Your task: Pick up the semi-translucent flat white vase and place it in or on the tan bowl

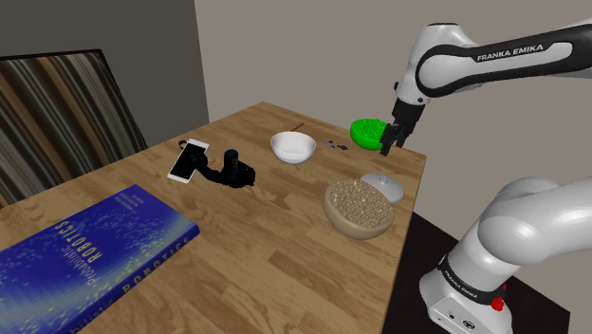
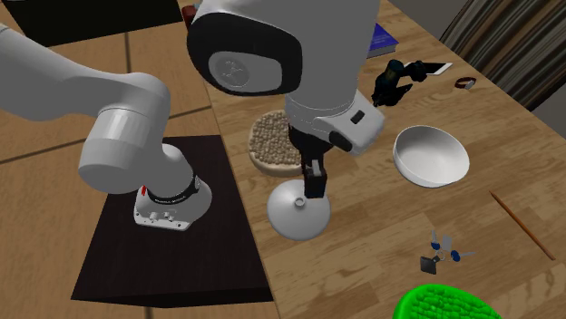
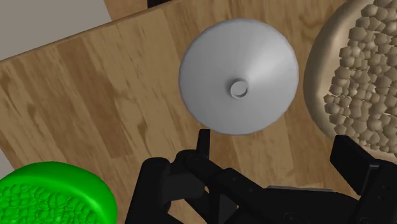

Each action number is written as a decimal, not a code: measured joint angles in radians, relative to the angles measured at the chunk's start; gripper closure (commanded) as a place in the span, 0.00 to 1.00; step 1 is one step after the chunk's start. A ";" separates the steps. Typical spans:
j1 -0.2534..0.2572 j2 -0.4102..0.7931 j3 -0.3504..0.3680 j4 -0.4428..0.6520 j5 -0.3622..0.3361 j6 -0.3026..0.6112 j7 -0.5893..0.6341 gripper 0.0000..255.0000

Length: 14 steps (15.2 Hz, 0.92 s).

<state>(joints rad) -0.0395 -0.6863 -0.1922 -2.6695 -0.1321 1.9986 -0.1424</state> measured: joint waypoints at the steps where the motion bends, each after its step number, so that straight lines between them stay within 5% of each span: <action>1: -0.004 0.008 -0.013 -0.025 -0.004 0.026 -0.012 0.00; 14: -0.010 0.162 -0.085 -0.150 -0.022 0.273 -0.068 0.00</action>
<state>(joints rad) -0.0495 -0.5247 -0.2776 -2.8191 -0.1536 2.2714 -0.2107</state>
